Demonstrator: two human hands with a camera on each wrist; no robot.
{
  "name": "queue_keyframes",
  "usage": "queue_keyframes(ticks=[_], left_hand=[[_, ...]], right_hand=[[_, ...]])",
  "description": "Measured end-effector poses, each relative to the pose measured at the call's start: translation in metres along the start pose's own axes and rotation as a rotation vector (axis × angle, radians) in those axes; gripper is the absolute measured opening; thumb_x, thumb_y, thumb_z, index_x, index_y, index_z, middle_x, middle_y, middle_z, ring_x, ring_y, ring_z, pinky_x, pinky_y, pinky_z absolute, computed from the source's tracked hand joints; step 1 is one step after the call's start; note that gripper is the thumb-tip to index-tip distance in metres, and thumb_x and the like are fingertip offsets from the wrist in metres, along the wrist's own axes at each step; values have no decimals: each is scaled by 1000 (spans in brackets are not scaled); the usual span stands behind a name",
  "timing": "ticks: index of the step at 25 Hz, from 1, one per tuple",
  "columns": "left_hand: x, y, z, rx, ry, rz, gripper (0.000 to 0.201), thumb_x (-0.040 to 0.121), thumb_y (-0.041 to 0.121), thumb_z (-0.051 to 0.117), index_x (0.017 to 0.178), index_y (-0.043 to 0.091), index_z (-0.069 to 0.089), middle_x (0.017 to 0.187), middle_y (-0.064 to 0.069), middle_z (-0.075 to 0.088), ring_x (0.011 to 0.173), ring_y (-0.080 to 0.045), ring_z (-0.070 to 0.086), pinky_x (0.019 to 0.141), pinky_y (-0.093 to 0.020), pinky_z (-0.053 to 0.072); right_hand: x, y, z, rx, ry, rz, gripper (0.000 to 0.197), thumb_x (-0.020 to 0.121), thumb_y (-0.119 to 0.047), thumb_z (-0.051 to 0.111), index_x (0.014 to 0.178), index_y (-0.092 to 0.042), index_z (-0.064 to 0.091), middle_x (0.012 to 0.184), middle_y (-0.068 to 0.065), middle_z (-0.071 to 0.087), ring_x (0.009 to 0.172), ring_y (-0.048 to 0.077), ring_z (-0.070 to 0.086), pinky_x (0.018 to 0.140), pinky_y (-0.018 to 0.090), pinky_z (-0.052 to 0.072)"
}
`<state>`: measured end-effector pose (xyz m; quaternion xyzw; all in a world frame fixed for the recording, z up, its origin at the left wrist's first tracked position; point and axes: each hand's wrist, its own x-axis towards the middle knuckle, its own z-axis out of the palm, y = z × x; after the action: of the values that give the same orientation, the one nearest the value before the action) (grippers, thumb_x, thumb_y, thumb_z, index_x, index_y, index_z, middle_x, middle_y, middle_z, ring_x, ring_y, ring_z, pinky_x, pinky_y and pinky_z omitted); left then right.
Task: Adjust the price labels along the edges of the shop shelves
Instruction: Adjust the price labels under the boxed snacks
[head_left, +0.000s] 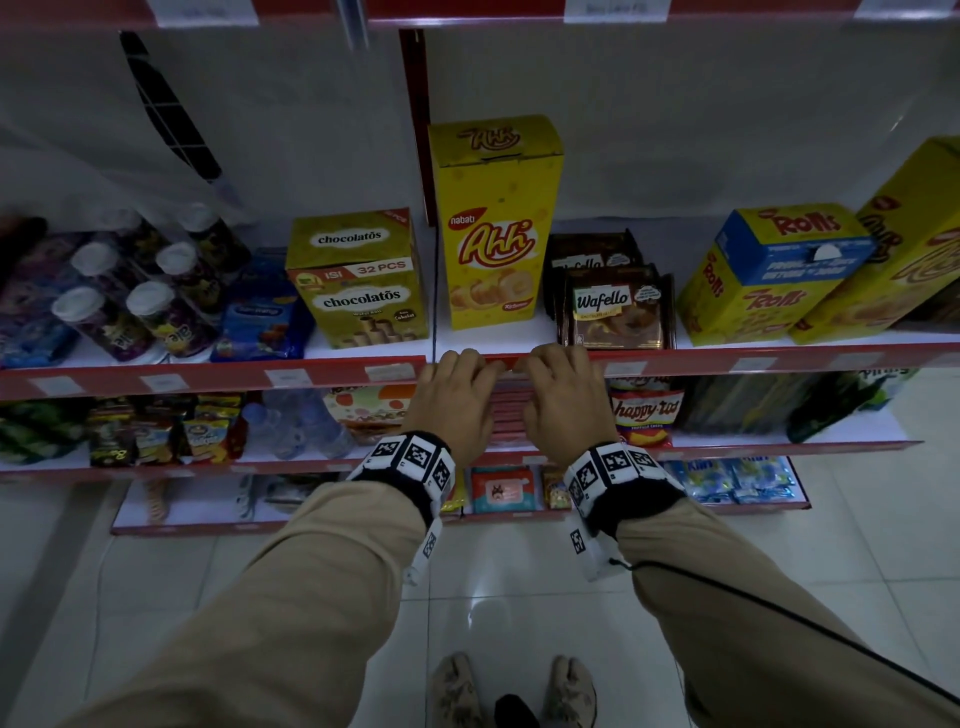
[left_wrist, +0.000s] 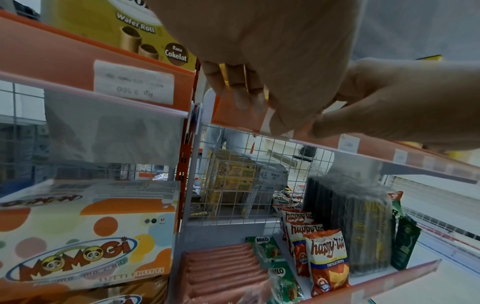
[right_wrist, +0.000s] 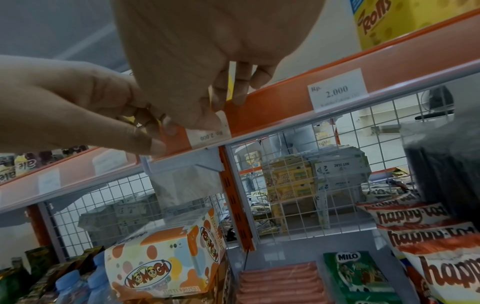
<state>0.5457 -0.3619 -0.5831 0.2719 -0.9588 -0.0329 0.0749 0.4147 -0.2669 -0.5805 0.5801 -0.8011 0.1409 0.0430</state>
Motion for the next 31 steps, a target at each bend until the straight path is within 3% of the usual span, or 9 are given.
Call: queue_keyframes(ticks=[4,9,11,16,19,23,26,29,31], left_hand=[[1,-2,0,-10,18,19,48,77,23,60,123,16,52,111,-8,50,100,-30,46,80,-41,35],[2,-4,-4,-97,13,-53,38,87,28,52,124,21,50,114,-2,54,105,-25,46,88,-39,31],[5,-6,-7,-178,31,-94,30,92,31,49,121,22,52,114,0,56,107,-24,46,89,-37,28],[12,-5,-10,-399,79,-191,30,97,39,44,117,21,58,109,0,64,106,-25,50,89,-36,35],[11,-4,-10,-478,115,-191,30,96,37,49,112,15,62,105,-5,66,101,-28,53,87,-40,42],[10,-6,-9,-459,100,-184,24,96,28,52,106,10,64,101,-9,63,100,-31,51,85,-40,41],[10,-7,-10,-349,24,-162,25,96,32,50,107,13,63,107,-6,60,105,-29,47,88,-39,38],[9,-8,-11,-261,-21,-154,27,97,36,47,109,18,62,113,-2,57,110,-27,44,88,-38,31],[7,-8,-11,-247,-17,-155,29,97,39,47,111,17,61,114,-2,57,111,-27,45,88,-38,30]], right_hand=[[4,1,-2,-3,-40,1,37,73,-15,62,110,-11,59,111,11,55,101,34,48,76,40,38],[16,11,-11,49,-46,23,18,90,-19,53,103,-13,63,107,8,59,104,30,47,84,40,38],[20,15,-16,290,69,71,12,89,-11,57,96,-9,66,94,6,65,93,26,54,79,33,41],[25,4,-13,1083,179,529,18,81,4,67,98,0,61,76,4,63,65,2,59,64,19,52],[20,-6,-5,1324,104,639,26,80,6,69,101,-3,56,76,6,63,67,14,63,67,29,54],[14,-13,3,1241,101,587,28,81,3,67,104,-9,56,78,6,61,69,14,58,70,28,49],[14,-6,-6,982,109,341,29,86,-6,62,114,-15,60,85,3,64,76,13,62,73,24,52],[21,0,-17,646,26,120,16,87,-4,58,98,-11,67,88,7,66,79,18,62,74,36,52],[23,1,-20,651,24,144,14,86,0,57,91,-8,67,84,7,68,76,19,63,73,37,53]])
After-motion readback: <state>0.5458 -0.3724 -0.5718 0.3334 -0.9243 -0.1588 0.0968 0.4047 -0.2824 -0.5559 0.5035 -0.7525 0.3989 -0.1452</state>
